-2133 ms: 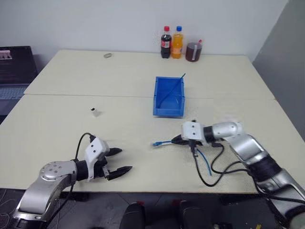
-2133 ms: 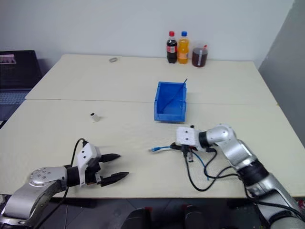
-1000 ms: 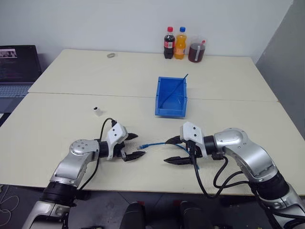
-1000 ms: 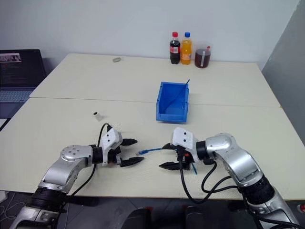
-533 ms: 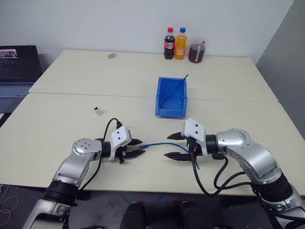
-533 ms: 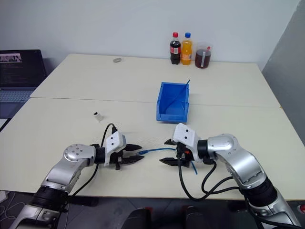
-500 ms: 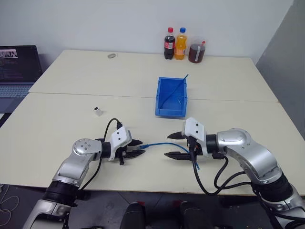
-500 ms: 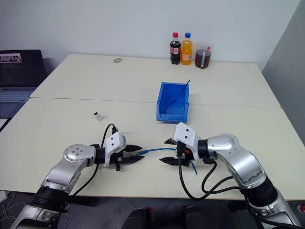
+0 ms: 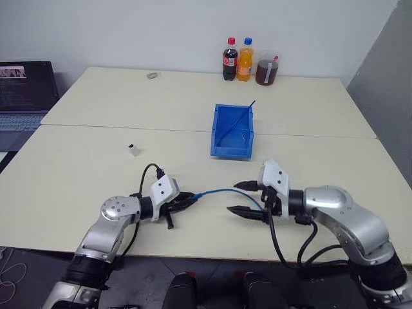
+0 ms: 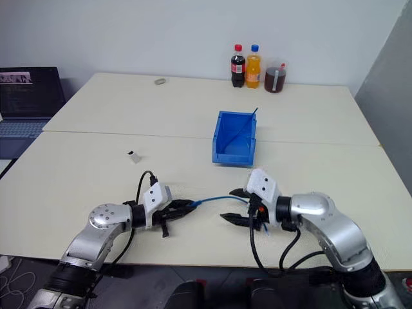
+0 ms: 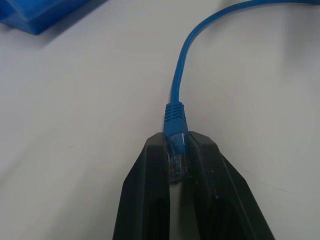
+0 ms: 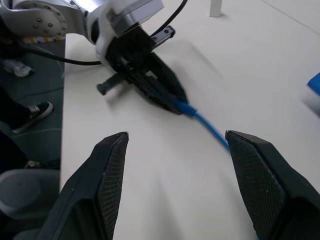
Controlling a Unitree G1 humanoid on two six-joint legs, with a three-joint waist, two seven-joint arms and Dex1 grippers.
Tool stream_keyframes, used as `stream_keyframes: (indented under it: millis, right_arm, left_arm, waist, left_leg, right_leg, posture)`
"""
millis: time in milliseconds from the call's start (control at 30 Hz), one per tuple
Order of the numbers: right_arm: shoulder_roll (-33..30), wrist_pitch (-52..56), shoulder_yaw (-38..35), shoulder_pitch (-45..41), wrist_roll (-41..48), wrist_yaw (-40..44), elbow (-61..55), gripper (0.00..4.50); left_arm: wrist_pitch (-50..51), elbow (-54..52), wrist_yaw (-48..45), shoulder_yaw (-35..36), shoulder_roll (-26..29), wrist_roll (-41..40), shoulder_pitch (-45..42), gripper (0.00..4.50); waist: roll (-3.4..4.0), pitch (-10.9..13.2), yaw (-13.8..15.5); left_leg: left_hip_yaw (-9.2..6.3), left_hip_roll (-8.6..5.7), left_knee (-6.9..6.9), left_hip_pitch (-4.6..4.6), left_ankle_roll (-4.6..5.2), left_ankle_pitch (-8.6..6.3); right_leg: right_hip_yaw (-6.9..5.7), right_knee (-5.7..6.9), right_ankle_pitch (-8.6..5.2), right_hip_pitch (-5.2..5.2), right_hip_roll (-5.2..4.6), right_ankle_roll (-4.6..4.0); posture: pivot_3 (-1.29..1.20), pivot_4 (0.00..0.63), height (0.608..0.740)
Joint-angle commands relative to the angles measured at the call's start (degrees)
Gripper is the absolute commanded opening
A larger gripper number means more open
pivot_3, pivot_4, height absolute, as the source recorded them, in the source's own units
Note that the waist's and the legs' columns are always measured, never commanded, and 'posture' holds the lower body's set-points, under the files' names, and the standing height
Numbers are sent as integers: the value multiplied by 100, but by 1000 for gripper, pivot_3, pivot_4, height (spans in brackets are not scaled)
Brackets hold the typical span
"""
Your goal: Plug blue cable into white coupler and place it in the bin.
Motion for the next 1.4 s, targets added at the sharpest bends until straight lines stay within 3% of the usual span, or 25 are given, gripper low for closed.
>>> stream_keyframes:
  millis: [33,267,467,833,1167,1400]
  right_arm:
    - [237,374,-407,141,670,-269,-378,3297]
    - [1054,739,-841,185,1390,-1127,-292,3297]
    - [1612,917,-1190,-22,1902,-1796,-155,3297]
    - [2147,988,-1196,-508,2432,-2387,391,3297]
    - [2319,793,-1064,-823,2529,-2306,965,3297]
    - [2315,784,-990,-860,2624,-2113,1080,1833]
  left_arm:
    - [58,-531,281,397,-174,-389,-251,268]
    - [1900,-1685,195,592,-314,-1900,-635,268]
    - [2909,-1976,176,776,-215,-2772,-849,268]
    - [3158,-2012,147,770,-170,-2941,-919,268]
    - [3166,-2114,171,710,-184,-2934,-830,268]
    - [3267,-2177,131,721,-137,-2998,-739,268]
  waist:
    - [-3,2,-6]
    - [-5,3,-28]
    - [-4,3,-44]
    - [-3,5,-77]
    - [-3,5,-88]
    - [-2,5,-93]
  left_leg:
    - [-2,1,0,0,0,0]
    - [-1,2,-2,0,0,0]
    - [-4,4,-2,0,0,0]
    - [-4,5,-5,-2,0,0]
    - [-4,6,-10,-7,0,0]
    - [-6,7,-14,-12,0,-1]
  right_leg:
    - [-1,1,0,0,1,0]
    - [4,0,0,0,9,1]
    - [4,0,-1,-1,13,2]
    - [5,-5,-1,-2,15,1]
    - [4,-16,-1,-3,15,0]
    - [2,-27,-1,-3,15,0]
  posture:
    - [0,150,740]
    - [0,150,740]
    - [0,150,740]
    - [0,150,740]
    - [0,150,740]
    - [0,150,740]
